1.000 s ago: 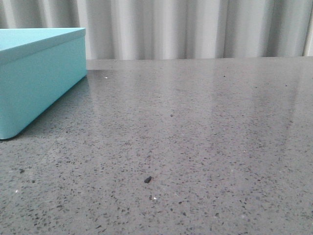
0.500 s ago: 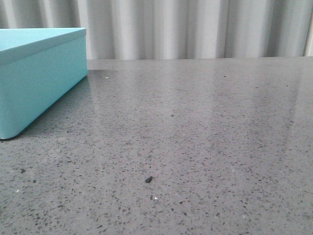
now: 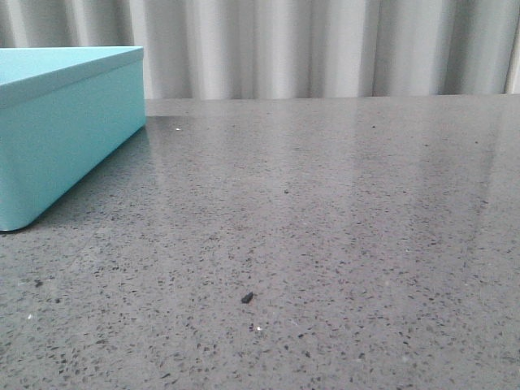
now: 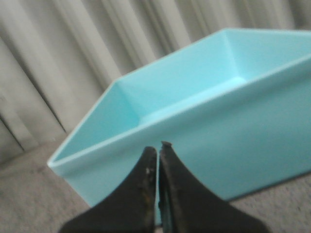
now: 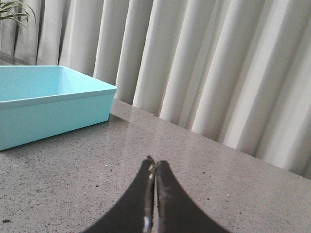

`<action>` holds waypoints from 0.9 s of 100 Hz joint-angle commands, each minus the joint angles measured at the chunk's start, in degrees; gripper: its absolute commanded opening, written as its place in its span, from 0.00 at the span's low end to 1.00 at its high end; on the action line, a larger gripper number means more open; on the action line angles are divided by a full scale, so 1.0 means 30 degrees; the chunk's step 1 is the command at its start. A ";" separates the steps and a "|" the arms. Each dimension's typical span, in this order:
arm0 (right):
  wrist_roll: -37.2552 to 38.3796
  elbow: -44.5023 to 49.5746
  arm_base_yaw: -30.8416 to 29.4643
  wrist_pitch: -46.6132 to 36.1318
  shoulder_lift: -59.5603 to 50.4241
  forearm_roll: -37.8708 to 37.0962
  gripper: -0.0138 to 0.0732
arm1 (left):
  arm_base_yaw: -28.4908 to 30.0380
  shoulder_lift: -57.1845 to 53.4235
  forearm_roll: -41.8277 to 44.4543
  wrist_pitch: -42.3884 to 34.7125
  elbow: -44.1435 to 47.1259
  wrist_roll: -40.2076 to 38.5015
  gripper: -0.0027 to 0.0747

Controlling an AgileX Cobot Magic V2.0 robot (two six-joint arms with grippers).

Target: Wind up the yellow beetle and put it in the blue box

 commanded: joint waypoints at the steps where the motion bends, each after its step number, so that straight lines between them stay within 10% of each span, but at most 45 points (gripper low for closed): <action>1: -0.0126 -0.0432 0.0005 -0.1314 -0.0007 0.0047 0.11 | 0.0534 0.0243 -0.0637 0.1379 0.0488 -0.0119 0.01; 18: -0.0126 -0.0432 0.0005 -0.1305 -0.0007 0.0047 0.11 | 0.0612 0.0243 -0.0555 0.5273 0.0488 -0.0119 0.01; 90: -0.0126 -0.0432 0.0005 -0.1273 -0.0007 0.0047 0.11 | 0.0612 0.0243 -0.0555 0.5304 0.0488 -0.0119 0.01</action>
